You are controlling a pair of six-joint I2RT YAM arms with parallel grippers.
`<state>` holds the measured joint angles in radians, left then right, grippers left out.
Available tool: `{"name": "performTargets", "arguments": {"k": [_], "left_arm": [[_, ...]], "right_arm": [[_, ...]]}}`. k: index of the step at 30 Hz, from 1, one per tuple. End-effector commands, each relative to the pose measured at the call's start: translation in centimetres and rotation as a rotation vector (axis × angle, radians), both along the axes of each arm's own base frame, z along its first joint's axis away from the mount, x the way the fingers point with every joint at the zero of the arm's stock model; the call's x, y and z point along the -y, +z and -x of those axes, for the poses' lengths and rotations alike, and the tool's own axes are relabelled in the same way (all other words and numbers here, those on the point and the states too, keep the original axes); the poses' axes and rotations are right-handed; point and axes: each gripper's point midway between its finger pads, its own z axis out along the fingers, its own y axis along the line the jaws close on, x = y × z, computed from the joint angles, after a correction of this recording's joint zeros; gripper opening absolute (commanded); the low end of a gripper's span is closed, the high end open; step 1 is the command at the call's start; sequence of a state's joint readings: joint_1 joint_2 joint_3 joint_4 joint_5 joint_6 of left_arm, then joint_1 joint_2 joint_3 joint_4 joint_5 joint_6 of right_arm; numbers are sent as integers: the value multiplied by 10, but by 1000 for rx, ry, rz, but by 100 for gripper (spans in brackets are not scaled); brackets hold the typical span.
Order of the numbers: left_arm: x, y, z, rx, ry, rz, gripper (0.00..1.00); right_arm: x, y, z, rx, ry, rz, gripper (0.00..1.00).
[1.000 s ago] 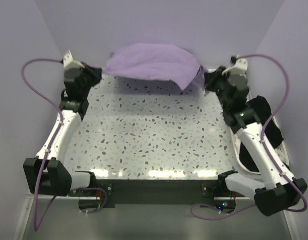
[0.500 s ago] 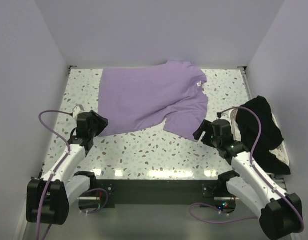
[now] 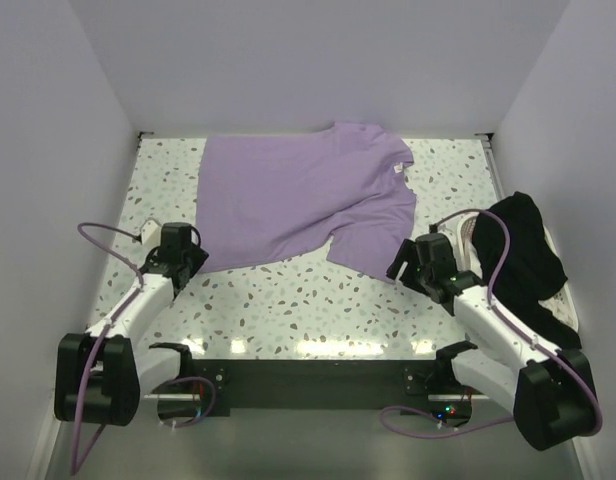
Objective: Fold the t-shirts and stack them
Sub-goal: Flatten the tshirt out
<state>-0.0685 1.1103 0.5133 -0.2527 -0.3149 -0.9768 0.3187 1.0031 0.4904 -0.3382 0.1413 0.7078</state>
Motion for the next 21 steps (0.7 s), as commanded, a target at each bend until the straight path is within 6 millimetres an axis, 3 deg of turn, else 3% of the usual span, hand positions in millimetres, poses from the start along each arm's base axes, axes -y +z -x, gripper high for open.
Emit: {"name": "performTargets", "arguments": {"k": [1,8,18,21], "left_arm": [[-3,-4,-5,3,54,10,47],[5,-27,-4,-48,55,23,43],[3,-41,-1,-101,88,-7,41],[1,-47,1,-120,98,-20,33]], "right_arm": [[0,24,-26,90,-37,0,77],[4,20,-32,83,-61,32,77],[1,8,-40,52,-63,34,77],[0,7,-44,51,-67,32,77]]}}
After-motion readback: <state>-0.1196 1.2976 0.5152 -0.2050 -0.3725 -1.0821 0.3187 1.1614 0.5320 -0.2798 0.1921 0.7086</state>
